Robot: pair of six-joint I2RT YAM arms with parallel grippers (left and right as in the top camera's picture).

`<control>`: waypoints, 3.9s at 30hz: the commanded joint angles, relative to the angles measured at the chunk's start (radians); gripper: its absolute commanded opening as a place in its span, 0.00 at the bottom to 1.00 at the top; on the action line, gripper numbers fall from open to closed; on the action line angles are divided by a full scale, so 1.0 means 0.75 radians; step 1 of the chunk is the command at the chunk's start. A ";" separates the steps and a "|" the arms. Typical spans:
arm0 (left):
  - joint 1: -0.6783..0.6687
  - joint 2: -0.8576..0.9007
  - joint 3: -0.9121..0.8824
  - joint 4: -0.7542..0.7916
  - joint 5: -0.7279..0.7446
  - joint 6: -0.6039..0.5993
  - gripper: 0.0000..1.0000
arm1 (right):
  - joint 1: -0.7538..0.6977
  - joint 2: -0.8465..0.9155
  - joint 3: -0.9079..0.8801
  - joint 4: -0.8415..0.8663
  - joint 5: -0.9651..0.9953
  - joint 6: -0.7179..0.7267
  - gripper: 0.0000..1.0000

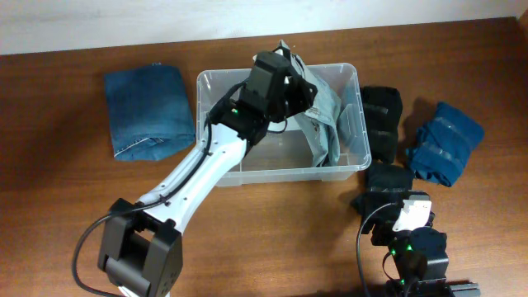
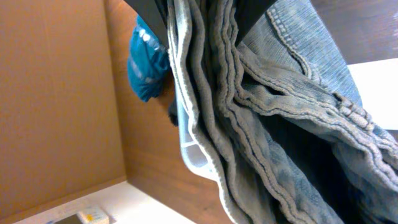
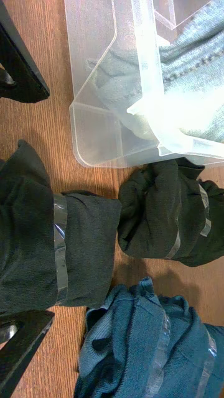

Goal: Pack container
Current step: 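Lift the light-blue denim with left gripper and lower it into the bin, then release the denim and move left gripper to the dark-blue denim, then grasp the dark-blue denim with left gripper and place it in the bin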

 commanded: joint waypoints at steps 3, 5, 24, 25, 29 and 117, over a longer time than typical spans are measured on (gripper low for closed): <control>-0.034 -0.002 0.023 0.027 -0.034 -0.050 0.01 | -0.011 -0.008 -0.010 0.002 -0.003 0.006 0.98; -0.024 -0.002 0.023 -0.045 -0.047 -0.049 0.01 | -0.011 -0.008 -0.010 0.002 -0.003 0.006 0.98; 0.219 -0.003 0.023 -0.682 -0.163 0.641 0.72 | -0.011 -0.008 -0.010 0.002 -0.003 0.006 0.98; 0.260 -0.003 0.023 -0.742 -0.163 0.666 0.72 | -0.011 -0.008 -0.010 0.002 -0.003 0.006 0.98; 0.440 -0.003 0.023 -0.909 -0.157 0.672 0.72 | -0.011 -0.008 -0.010 0.002 -0.003 0.006 0.98; 1.628 0.247 0.098 -0.688 0.892 1.043 0.00 | -0.011 -0.008 -0.010 0.002 -0.003 0.006 0.98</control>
